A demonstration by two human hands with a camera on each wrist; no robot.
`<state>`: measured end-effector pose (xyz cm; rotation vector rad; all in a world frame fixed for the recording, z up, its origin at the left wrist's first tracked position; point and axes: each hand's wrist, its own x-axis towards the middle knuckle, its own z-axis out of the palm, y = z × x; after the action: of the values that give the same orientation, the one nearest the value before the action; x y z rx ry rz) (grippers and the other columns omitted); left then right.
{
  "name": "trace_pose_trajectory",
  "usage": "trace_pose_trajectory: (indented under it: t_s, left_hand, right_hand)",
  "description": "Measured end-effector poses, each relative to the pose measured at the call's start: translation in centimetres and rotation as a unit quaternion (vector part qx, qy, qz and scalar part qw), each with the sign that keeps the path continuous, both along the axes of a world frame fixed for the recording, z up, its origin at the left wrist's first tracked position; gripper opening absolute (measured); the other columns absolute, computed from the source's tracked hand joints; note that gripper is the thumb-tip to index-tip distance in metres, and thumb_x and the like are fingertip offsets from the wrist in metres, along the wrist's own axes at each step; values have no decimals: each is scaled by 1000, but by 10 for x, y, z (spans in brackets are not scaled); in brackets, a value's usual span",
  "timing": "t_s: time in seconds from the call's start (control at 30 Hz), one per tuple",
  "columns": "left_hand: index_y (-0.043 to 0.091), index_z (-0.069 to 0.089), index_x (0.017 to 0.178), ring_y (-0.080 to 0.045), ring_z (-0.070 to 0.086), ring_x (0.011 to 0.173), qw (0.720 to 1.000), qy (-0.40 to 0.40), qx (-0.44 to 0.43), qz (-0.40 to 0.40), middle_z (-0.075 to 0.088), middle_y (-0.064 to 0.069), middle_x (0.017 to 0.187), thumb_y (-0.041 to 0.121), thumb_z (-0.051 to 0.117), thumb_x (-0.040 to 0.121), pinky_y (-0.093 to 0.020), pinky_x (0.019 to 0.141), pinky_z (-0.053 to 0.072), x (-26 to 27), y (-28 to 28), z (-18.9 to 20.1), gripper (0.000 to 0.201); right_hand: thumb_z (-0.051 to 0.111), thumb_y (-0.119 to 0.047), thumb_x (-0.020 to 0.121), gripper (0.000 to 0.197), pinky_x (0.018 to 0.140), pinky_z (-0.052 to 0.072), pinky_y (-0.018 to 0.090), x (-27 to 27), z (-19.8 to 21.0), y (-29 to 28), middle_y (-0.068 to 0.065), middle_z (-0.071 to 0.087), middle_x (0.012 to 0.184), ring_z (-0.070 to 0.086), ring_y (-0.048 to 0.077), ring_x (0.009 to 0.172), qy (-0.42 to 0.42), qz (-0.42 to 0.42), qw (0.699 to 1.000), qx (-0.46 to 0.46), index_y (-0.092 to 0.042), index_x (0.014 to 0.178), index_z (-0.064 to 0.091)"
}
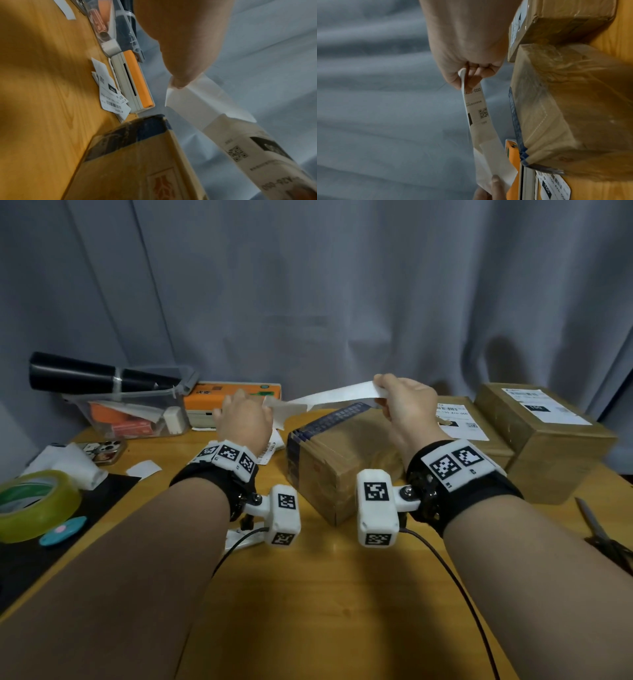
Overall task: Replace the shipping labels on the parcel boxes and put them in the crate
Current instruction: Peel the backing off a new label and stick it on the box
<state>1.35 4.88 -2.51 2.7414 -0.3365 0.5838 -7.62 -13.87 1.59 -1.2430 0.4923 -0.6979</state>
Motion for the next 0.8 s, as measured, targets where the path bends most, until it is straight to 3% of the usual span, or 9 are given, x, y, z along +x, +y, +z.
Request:
trace_pose_trajectory:
  t_s: [0.13,0.27,0.37,0.57,0.8]
  left_hand:
    - [1,61,102,-35,42,113,1000,-5,-19,-5,49,-18,119,25,38,98,-47,96,34,0,9,-6,34]
    - [3,61,100,-34,42,112,1000,-10,-7,-4,49,-17,118,26,38,97,-46,92,35,-1,16,1,32]
    - [6,60,106,-33,42,113,1000,-13,16,4,49,-16,120,28,38,98,-44,91,34,-3,21,3,32]
    - [9,62,107,-31,43,112,999,-39,25,2,51,-13,118,28,40,97,-42,89,33,-6,24,6,31]
    - [10,62,110,-30,45,111,996,-71,49,-5,54,-11,116,27,40,97,-42,91,34,-6,26,12,30]
  right_hand:
    - [69,-12,80,15,47,42,17,1,0,5,0,56,59,49,8,47,0,15,1000,-21,-11,67,63]
    - [69,-14,81,16,45,40,13,-1,-5,5,-3,56,58,48,2,42,2,19,1000,-18,-13,67,62]
    - [70,-11,81,15,47,41,18,-2,-8,7,1,58,60,49,8,48,0,25,1000,10,-11,68,62]
    - [66,-1,82,11,62,57,27,-7,5,10,11,60,77,62,21,69,-32,30,996,76,-4,78,56]
    - [64,2,80,11,58,57,28,-9,14,6,12,57,75,61,20,65,-34,16,995,90,1,88,55]
